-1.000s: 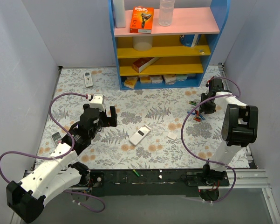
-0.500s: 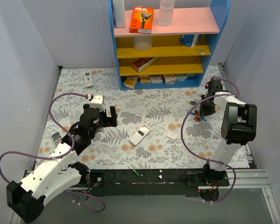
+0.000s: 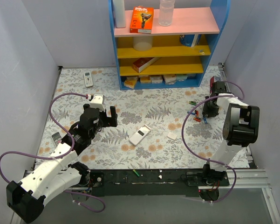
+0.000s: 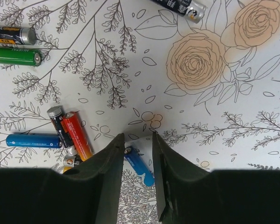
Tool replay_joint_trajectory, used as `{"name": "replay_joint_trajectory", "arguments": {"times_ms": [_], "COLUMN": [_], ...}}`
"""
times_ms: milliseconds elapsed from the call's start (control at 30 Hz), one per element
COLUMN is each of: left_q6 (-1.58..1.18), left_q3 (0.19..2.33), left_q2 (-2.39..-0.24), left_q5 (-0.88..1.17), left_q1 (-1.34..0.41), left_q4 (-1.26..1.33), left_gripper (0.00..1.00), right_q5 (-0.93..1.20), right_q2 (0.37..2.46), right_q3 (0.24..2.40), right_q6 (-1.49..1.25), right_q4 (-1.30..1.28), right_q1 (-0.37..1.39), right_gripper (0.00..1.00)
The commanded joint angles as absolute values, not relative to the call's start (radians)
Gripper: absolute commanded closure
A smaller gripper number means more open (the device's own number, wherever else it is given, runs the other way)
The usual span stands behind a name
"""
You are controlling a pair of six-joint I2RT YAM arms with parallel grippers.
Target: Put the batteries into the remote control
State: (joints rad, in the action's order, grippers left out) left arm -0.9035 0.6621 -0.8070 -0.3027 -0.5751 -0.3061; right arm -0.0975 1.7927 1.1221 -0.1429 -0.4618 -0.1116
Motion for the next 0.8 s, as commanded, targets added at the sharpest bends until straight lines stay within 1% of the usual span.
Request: {"name": "replay_joint_trajectory", "arguments": {"times_ms": [0,400,600,700,733,767], "left_q6": [-0.888,-0.89,-0.89,-0.89,-0.89,-0.89], "left_q3": [0.655,0.653,0.653,0.652,0.652,0.652], "left_q2": [-0.787,-0.785,-0.784,-0.784,-0.784,-0.784], "left_q5": [-0.299,-0.282,-0.276,-0.272,-0.267,-0.264], "left_q1": [-0.571,-0.571,-0.571,-0.571,-0.571,-0.571], "left_q4": [-0.295,-0.295,-0.295,-0.295,-0.296,-0.296], "left_gripper": [0.02,0.02,0.02,0.02,0.02,0.02], "right_q5": [-0.078,-0.043,-0.077,-0.094,-0.103,-0.107], "right_q2": [1.76,1.73,1.732,1.73,1.73,1.726], "right_q3": [1.089,1.039,1.028,1.028,1.029,1.031], "right_q6": [-0.152,-0.156,-0.163,-0.164,-0.166,-0.166], "right_q4": [-0.462,-0.469,-0.482,-0.479,-0.477,-0.479], "right_q1": [-0.118,-0.118,-0.118,-0.118,-0.118,-0.118], "right_gripper": [0.61,0.62,0.66,0.76,0.81,0.84]}}
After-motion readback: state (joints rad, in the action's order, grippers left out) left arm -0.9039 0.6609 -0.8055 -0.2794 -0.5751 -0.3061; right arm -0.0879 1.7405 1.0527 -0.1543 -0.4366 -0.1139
